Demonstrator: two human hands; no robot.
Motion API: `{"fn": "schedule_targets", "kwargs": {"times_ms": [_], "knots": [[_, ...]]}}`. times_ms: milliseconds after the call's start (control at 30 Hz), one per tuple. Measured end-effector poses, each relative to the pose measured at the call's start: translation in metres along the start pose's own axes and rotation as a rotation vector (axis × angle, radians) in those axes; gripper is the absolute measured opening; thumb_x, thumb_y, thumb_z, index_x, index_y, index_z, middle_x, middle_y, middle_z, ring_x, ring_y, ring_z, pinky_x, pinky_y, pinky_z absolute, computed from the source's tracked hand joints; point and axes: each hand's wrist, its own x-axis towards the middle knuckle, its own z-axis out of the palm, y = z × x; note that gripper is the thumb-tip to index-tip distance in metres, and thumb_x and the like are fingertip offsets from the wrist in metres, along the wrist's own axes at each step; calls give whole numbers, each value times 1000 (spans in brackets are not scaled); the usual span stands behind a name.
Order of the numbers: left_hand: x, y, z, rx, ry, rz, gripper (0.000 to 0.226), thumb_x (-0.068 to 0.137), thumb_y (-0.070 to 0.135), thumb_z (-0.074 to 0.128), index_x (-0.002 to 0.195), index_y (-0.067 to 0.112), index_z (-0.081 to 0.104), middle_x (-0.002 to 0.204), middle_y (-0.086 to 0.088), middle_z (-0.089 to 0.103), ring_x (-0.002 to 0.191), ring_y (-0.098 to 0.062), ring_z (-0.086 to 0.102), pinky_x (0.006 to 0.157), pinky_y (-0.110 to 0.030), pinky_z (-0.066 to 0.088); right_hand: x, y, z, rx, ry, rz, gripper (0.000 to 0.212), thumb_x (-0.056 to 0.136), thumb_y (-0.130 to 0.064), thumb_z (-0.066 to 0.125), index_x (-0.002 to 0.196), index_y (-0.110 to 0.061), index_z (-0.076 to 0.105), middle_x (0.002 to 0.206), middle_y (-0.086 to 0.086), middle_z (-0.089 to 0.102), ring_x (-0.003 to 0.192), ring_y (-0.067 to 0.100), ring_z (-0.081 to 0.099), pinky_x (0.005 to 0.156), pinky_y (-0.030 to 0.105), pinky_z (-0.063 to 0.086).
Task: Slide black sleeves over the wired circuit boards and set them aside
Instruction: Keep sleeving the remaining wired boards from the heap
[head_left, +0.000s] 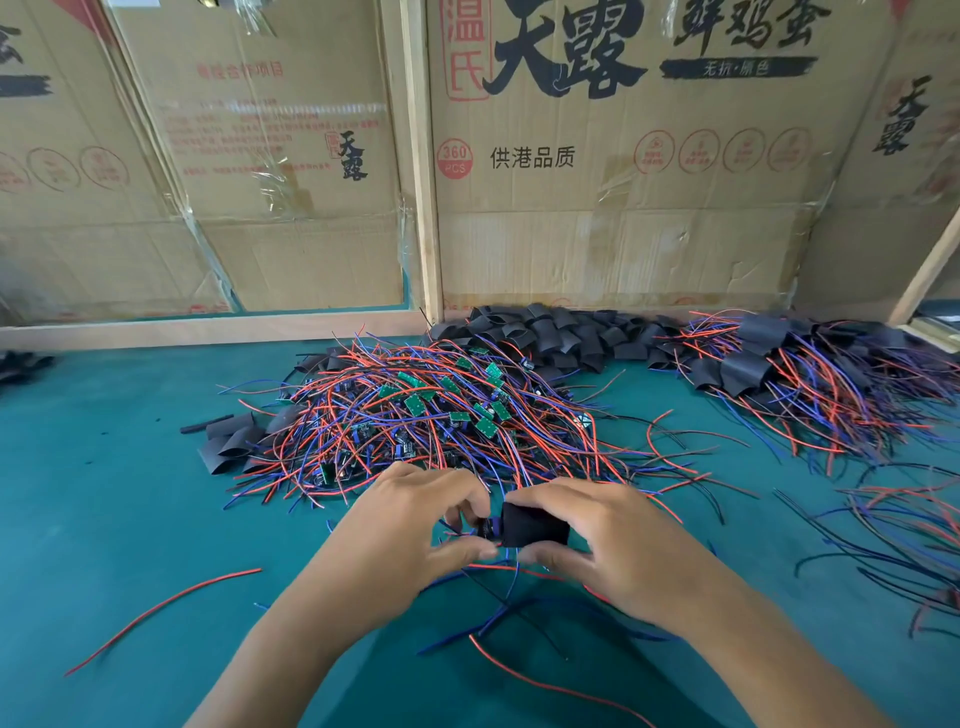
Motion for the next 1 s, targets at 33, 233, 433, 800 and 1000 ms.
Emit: {"fn": "schedule_targets", "kwargs": {"times_ms": [33,233,433,800,1000], "knots": [[1,2,1,-18,8,-1,23,80,38,81,89,28,63,87,36,55,90,11,47,84,-3,28,0,0,0,13,6,-3,42,92,-47,64,127,-25,63,115,-11,68,100,10,61,87,25,46],[0,2,-1,-214,-15,-59,16,85,20,80,94,24,68,91,17,65,90,-3,63,80,-9,41,1,-1,-2,62,24,5,43,91,-45,67,128,-22,64,114,-11,69,97,-3,58,85,7,40],[0,5,-2,-264,24,-105,20,84,13,79,93,28,69,92,19,68,91,-2,66,81,-9,41,0,-1,-1,70,42,12,47,89,-45,69,129,-20,65,116,-10,70,100,2,60,88,8,41],[1,8,1,-351,103,-170,12,83,18,80,89,26,73,88,14,70,89,-8,68,80,-14,46,0,-2,1,95,101,16,49,90,-42,69,132,-18,63,119,-9,68,104,3,61,91,18,45],[2,8,3,-414,121,-142,13,86,13,77,86,25,75,90,12,70,91,-12,67,81,-16,47,0,-1,1,169,144,30,49,89,-48,68,131,-22,64,120,-16,68,107,-7,60,91,10,42]]}}
